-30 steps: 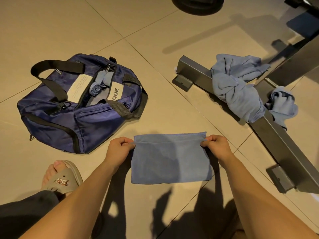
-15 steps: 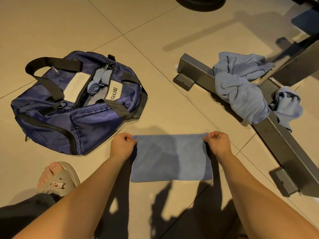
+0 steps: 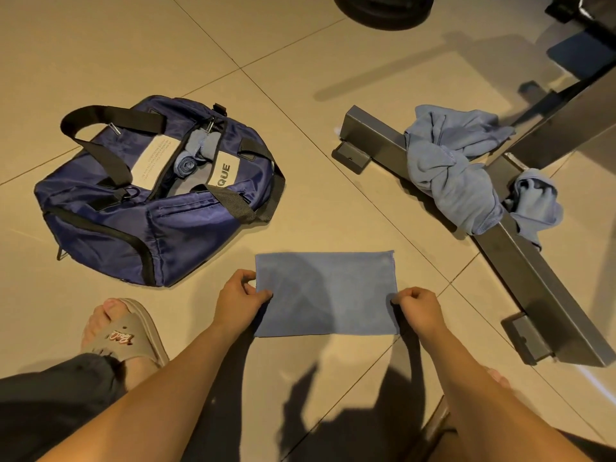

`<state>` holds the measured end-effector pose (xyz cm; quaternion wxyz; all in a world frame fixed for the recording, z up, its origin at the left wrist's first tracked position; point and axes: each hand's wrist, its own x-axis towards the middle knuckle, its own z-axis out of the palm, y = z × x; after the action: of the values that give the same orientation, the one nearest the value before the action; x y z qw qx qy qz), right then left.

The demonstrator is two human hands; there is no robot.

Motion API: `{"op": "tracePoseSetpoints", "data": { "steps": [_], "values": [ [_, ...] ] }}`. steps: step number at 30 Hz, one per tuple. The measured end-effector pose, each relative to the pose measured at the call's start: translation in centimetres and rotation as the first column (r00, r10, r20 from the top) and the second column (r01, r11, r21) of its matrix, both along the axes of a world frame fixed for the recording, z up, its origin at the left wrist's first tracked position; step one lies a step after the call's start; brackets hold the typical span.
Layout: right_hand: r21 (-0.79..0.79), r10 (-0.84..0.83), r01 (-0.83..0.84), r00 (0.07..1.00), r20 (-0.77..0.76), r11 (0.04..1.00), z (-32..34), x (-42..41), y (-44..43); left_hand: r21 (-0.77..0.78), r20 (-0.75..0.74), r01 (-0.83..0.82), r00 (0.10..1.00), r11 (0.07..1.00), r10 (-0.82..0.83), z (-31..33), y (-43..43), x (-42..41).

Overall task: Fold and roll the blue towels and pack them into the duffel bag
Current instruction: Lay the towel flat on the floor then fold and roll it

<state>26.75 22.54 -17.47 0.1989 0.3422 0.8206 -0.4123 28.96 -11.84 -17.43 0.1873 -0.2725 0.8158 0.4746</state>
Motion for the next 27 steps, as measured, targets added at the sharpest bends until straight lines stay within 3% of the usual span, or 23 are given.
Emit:
{"op": "tracePoseSetpoints", "data": {
  "steps": [10, 18, 22, 25, 27],
  "values": [
    [0.084, 0.092, -0.094, 0.995, 0.029, 0.992, -0.1, 2.4, 0.2, 0.001, 0.067, 0.066, 0.996, 0.998, -0.066, 0.1, -0.3, 5.3],
    [0.262, 0.034, -0.056, 0.995, 0.091, 0.963, -0.2, 3.7, 0.7, -0.142, 0.124, 0.175, 0.98, 0.974, -0.158, -0.3, -0.2, 7.3],
    [0.204, -0.008, -0.005, 0.998, 0.064, 0.979, 0.9, 4.5, 0.0, -0.264, 0.137, 0.246, 0.967, 0.933, -0.217, 0.6, -0.4, 6.9],
    [0.135, -0.076, 0.067, 0.995, 0.062, 0.989, 1.3, 4.4, -1.2, -0.461, -0.031, 0.26, 0.951, 0.848, -0.308, 1.0, -0.2, 5.6],
    [-0.016, -0.248, 0.25, 0.966, 0.074, 0.968, 1.4, 4.2, -1.9, -0.575, -0.131, 0.335, 0.863, 0.746, -0.489, 0.8, 0.4, 4.1]
  ]
}}
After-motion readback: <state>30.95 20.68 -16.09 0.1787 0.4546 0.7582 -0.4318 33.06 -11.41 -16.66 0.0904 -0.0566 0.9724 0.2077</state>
